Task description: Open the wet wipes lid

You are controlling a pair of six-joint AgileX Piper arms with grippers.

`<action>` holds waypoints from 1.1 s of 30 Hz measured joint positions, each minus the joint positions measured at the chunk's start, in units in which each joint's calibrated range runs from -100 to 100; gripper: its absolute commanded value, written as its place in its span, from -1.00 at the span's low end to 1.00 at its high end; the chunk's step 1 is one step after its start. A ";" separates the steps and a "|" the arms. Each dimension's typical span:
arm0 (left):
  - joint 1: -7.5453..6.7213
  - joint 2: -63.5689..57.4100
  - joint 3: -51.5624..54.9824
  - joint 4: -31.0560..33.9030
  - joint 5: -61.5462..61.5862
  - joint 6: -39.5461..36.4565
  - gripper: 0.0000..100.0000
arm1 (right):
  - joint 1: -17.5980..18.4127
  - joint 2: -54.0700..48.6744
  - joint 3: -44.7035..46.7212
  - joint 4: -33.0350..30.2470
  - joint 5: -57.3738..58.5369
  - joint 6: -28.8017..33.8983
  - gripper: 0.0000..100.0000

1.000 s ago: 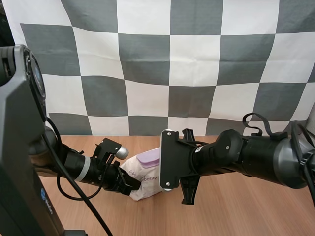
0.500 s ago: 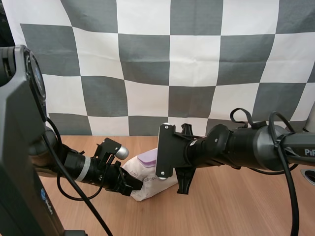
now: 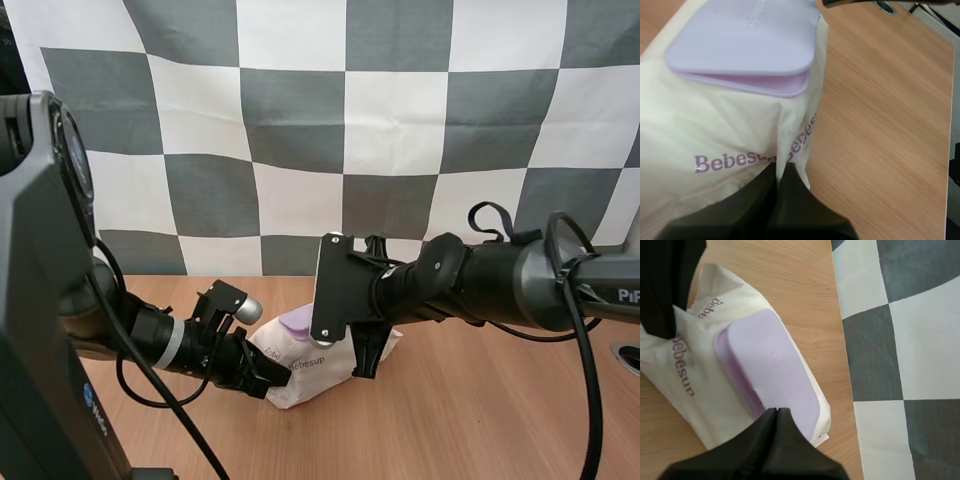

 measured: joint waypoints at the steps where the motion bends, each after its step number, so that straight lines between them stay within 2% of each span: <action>1: 0.00 0.00 0.00 0.00 -0.72 0.00 -1.00 | 0.00 -0.61 0.00 -1.54 1.41 0.00 -1.00; 7: 0.00 0.00 0.00 0.00 -0.44 0.00 -1.00 | 0.07 -2.09 0.00 -13.05 10.63 5.02 -1.00; 12: 0.00 0.00 0.00 0.00 -0.28 0.04 -1.00 | 0.07 -0.02 0.00 -15.53 9.68 6.05 -1.00; 16: 0.00 0.00 0.00 0.00 0.77 0.14 -1.00 | 0.24 2.20 0.00 -13.58 3.66 5.70 -1.00; 26: 0.00 0.00 0.00 0.00 2.17 0.12 -1.00 | 3.74 5.43 0.00 -13.48 -2.67 5.94 -1.00; 33: 0.00 0.00 0.00 0.45 2.30 0.16 -1.00 | 3.91 5.43 -1.50 -13.48 -5.78 6.03 -1.00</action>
